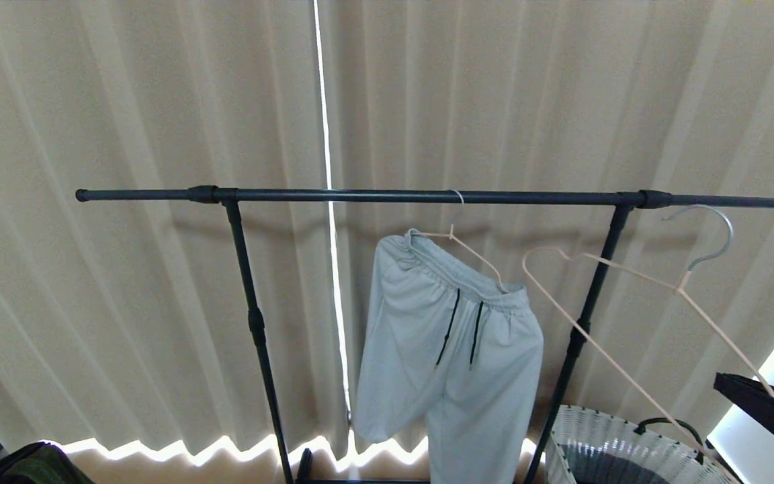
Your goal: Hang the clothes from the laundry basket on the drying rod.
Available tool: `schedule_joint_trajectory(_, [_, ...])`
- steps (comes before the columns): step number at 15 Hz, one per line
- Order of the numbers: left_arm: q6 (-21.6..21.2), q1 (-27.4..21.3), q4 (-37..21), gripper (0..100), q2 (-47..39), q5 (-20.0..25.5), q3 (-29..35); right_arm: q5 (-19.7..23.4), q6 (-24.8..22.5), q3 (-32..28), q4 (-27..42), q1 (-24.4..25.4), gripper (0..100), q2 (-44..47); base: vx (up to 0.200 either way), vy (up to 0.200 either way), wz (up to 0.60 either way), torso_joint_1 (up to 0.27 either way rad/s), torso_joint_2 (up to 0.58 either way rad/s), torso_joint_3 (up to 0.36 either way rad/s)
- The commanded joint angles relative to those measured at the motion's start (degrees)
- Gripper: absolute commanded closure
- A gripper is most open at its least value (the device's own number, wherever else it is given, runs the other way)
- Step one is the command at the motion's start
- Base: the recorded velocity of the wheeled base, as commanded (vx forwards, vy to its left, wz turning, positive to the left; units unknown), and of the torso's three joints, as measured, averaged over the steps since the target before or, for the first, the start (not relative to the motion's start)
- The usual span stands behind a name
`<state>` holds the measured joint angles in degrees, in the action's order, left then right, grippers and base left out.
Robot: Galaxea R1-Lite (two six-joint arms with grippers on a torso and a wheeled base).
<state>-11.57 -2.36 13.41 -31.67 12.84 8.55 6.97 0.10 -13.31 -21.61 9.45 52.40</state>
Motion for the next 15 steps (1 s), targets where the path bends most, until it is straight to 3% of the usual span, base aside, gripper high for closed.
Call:
schedule_joint_trajectory(1, [-0.12,0.08,-0.05,100,-1.38,0.0,0.95,1.9,0.08,-0.84,-0.27,6.37,100,-0.45,0.0,0.0,0.0,0.0,0.0,0.0])
schedule_joint_trajectory(3, [-0.3,-0.36,0.04,100,-5.59,0.17,3.58,5.42,0.34,-1.45,-0.36,11.73,100,-0.36,0.0,0.0,0.0,0.0,0.0,0.0])
schedule_joint_trajectory(6, [-0.21,-2.38,0.04,100,-14.74,-0.27,10.44,12.19,1.13,-2.16,-0.53,15.07,100,1.48,0.0,0.0,0.0,0.0,0.0,0.0])
schedule_joint_trajectory(8, [-0.12,-3.61,0.04,100,-19.83,-0.44,14.92,13.42,1.48,-3.39,-1.68,17.18,100,4.21,0.0,0.0,0.0,0.0,0.0,0.0])
schedule_joint_trajectory(12, [2.08,-13.28,0.13,100,-32.75,-11.78,26.08,13.33,1.66,-3.74,-15.12,23.51,100,15.72,0.0,0.0,0.0,0.0,0.0,0.0])
schedule_joint_trajectory(13, [3.92,-17.5,0.13,100,-36.62,-17.32,29.77,13.15,3.33,-3.83,-19.17,27.11,100,18.36,0.0,0.0,0.0,0.0,0.0,0.0])
schedule_joint_trajectory(15, [6.03,-20.4,0.04,100,-41.19,-21.8,33.91,12.98,7.37,-4.18,-21.54,31.51,100,19.85,0.0,0.0,0.0,0.0,0.0,0.0])
